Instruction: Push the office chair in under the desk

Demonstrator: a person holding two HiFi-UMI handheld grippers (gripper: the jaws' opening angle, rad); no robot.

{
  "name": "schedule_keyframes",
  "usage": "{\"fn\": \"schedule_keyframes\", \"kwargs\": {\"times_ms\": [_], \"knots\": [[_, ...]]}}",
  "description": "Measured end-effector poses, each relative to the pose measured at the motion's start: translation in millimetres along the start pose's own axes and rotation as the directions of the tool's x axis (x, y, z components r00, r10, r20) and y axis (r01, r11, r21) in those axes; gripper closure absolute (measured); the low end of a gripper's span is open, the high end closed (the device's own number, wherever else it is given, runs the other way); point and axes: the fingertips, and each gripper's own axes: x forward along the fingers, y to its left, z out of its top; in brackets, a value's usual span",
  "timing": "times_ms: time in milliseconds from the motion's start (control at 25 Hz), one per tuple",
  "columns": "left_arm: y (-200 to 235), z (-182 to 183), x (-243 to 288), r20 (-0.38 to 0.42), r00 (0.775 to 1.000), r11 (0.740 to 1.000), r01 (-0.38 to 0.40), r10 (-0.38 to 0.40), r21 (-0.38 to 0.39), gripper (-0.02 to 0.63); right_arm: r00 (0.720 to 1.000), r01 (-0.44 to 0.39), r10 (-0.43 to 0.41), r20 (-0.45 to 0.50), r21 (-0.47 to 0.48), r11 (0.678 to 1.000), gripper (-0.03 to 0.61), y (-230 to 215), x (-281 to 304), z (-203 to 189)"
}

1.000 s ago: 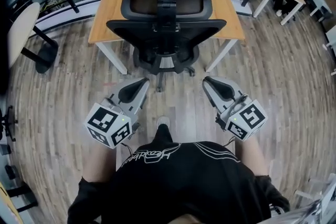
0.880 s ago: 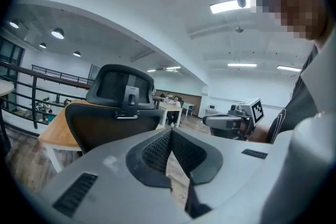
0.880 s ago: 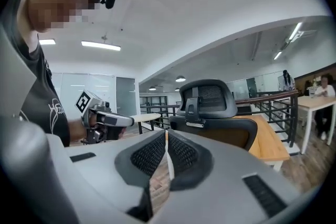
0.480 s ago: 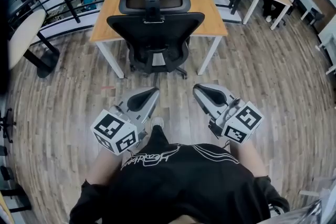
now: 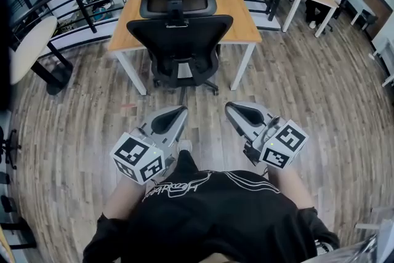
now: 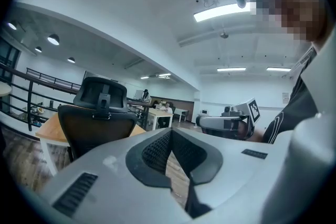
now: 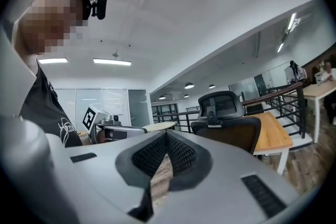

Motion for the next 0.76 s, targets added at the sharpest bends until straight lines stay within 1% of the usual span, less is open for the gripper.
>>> {"fn": "schedule_keyframes", "kwargs": {"times_ms": [200, 320, 560, 760], "knots": [[-8.3, 2.5, -4.6, 0.019, 1.0, 1.0, 0.003, -0.003, 0.007, 0.606, 1.0, -0.002, 0.002, 0.005, -0.002, 1.0, 0.537, 8.2, -6.5, 0.6], [-10.8, 0.4, -5.0, 0.017, 1.0, 1.0, 0.008, -0.008, 0.02, 0.606, 1.0, 0.004, -0.004, 0.006, -0.003, 1.0, 0.537, 8.7, -8.5, 1.1], [-14.6, -1.2, -4.5, 0.009, 1.0, 1.0, 0.02, -0.02, 0.012, 0.606, 1.0, 0.019, -0.019, 0.006, -0.007, 1.0, 0.537, 10.5, -14.4, 2.1], [-19.5, 1.3, -1.2, 0.009, 0.999, 0.999, 0.032, -0.032, 0.024, 0.606, 1.0, 0.025, -0.025, 0.004, -0.014, 1.0, 0.537, 10.0, -17.3, 3.7]]}}
